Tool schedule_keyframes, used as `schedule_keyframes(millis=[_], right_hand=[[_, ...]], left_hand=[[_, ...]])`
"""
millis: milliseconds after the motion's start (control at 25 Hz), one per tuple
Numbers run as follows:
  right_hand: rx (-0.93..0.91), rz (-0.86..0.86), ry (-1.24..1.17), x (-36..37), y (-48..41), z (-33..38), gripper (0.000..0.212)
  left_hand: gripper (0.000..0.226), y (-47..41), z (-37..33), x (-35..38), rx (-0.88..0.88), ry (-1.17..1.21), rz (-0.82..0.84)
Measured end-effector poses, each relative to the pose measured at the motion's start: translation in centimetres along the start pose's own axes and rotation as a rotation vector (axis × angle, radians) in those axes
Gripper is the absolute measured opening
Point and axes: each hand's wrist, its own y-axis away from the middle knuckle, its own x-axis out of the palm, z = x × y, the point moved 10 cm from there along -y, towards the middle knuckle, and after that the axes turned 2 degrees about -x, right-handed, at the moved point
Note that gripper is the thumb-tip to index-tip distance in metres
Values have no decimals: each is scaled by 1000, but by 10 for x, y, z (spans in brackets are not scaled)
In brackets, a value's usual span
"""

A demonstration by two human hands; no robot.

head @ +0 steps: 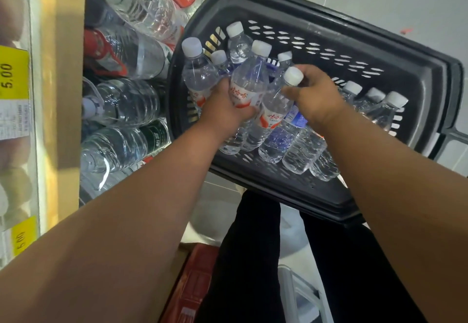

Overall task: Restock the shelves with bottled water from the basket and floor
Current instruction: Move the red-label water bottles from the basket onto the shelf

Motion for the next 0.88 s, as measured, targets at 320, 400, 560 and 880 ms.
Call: schedule_keyframes(millis=[320, 400, 560, 880], right_hand=[[-49, 197, 110, 33, 17, -17, 75], [-74, 181, 178, 33, 15, -15, 78], [-90, 169, 113, 29, 24, -15, 76], [-101, 117, -61, -5, 75, 22, 55]], left_hand=[[78, 8, 1, 0, 14, -21, 80], [80, 9, 6, 1, -6, -13, 133], [81, 15, 1, -4, 41, -18, 144], [88, 58, -29, -19, 47, 221, 149]])
